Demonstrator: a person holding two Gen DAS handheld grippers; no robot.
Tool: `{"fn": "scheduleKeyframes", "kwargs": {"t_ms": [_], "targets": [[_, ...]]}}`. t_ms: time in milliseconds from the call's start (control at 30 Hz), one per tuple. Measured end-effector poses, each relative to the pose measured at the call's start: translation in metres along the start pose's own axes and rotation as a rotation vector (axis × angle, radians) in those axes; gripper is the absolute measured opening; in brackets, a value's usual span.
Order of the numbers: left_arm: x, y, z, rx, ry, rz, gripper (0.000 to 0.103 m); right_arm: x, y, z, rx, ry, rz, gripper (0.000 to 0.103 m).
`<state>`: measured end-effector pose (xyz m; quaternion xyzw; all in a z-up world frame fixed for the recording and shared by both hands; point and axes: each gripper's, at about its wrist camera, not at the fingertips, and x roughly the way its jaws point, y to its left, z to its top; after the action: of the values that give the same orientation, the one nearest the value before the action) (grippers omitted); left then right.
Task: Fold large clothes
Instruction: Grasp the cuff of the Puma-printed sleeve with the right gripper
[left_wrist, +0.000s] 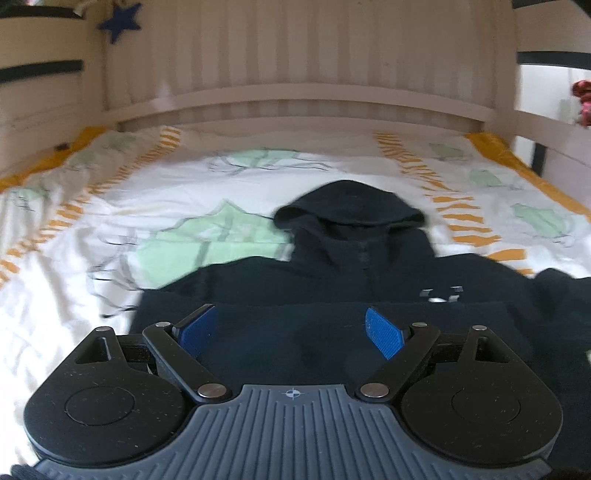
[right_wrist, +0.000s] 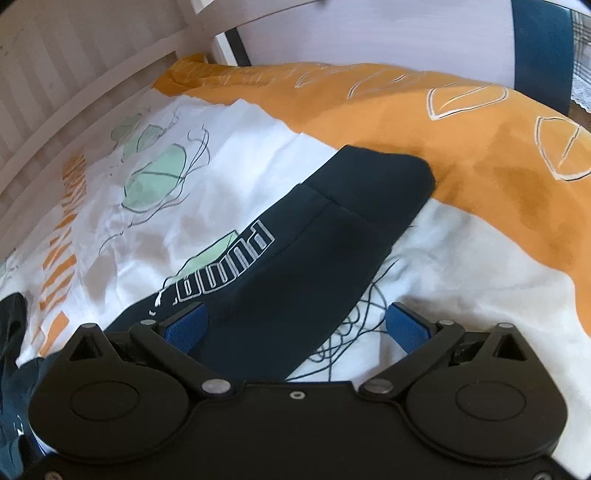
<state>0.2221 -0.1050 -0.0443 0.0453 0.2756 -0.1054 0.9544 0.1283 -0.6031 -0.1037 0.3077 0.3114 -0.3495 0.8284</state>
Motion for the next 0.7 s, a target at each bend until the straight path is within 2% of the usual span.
{"fn": "scheduleKeyframes", "kwargs": {"t_ms": [233,367,433,500,533,600,700], "targets": [[0.013,-0.06,0.014,0.052,0.045,-0.175,0.087,0.007,-0.013,0.005,0.04,-0.02,0.045,0.102],[0.024,-0.093,0.015,0.074,0.073,-0.248,0.087,0.013,-0.023,0.01,0.079,-0.046,0.083,0.101],[0.029,-0.107,0.013,0.09,0.079,-0.264,0.087,0.013,-0.027,0.011,0.093,-0.055,0.09,0.089],[0.035,-0.12,0.01,0.11,0.088,-0.272,0.087,0.014,-0.028,0.011,0.096,-0.056,0.079,0.059],[0.038,-0.125,0.009,0.117,0.097,-0.276,0.087,0.014,-0.03,0.01,0.103,-0.056,0.082,0.054],[0.043,-0.134,0.006,0.117,0.114,-0.293,0.087,0.014,-0.034,0.01,0.144,-0.048,0.117,0.03],[0.048,-0.144,0.001,0.118,0.134,-0.315,0.087,0.008,-0.031,0.013,0.138,-0.066,0.121,0.021]]}}
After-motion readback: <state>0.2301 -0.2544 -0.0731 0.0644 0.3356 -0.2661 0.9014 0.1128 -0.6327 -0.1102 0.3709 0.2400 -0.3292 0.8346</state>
